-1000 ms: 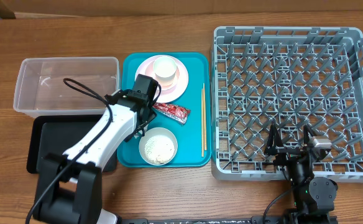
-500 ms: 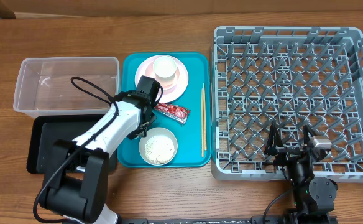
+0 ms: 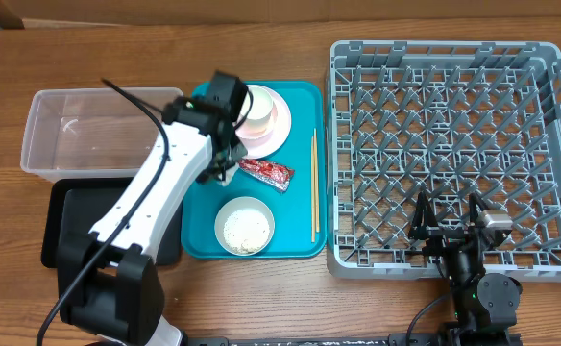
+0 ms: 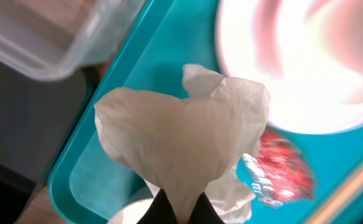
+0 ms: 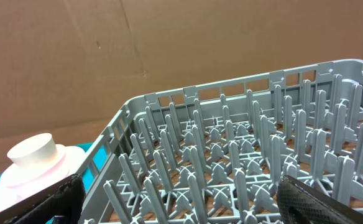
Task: Sort waste into correct bins and load items into the dishwasher
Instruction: 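Carry the tissue left and release it into the clear bin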
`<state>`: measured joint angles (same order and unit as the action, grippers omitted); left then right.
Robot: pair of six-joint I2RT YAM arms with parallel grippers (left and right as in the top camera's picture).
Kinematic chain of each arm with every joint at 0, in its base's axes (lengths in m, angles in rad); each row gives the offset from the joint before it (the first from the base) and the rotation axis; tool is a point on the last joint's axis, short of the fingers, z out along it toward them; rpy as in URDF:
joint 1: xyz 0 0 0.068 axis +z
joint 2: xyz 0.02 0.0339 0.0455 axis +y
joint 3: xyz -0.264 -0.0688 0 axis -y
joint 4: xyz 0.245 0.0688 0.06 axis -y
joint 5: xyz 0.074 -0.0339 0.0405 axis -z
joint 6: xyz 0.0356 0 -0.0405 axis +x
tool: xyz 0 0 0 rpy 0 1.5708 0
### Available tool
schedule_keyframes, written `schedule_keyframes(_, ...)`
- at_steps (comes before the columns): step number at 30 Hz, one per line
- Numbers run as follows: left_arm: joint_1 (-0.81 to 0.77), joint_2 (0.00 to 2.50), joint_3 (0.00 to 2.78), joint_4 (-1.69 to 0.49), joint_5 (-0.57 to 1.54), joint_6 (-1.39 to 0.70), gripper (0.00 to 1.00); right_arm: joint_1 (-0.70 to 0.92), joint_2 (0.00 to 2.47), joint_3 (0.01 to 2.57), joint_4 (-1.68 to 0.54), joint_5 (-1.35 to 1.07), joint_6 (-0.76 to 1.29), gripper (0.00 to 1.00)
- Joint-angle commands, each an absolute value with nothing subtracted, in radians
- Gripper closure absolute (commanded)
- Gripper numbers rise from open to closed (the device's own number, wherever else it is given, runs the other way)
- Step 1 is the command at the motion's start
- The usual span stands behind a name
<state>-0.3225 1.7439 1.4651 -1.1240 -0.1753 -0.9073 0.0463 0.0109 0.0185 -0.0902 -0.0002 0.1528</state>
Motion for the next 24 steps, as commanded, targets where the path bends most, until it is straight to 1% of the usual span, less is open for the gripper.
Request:
schedule_keyframes(1,-0.297,1.705,1.592,-1.172,-0.203,-0.859,0.96,0.044,0.003,0.008,-0.084,-0.001,0.152,0.0)
schedule_keyframes(7,-0.218,1.708,1.639,-1.208,-0.338,-0.837,0.96,0.044,0.003,0.008,-0.084,-0.001,0.152,0.0)
schedule_keyframes(10,-0.168,1.72,1.637,-1.234,-0.397,-0.836,0.93,0.044,0.003,0.008,-0.084,-0.001,0.152,0.0)
schedule_keyframes(16,-0.055,1.739,1.624,-1.241,-0.402,-0.822,0.93,0.044,0.003,0.008,-0.084,-0.001,0.152,0.0)
schedule_keyframes(24,0.016,1.741,1.613,-1.193,-0.403,-0.726,0.91,0.044,0.003,0.008,-0.084,-0.001,0.152,0.0)
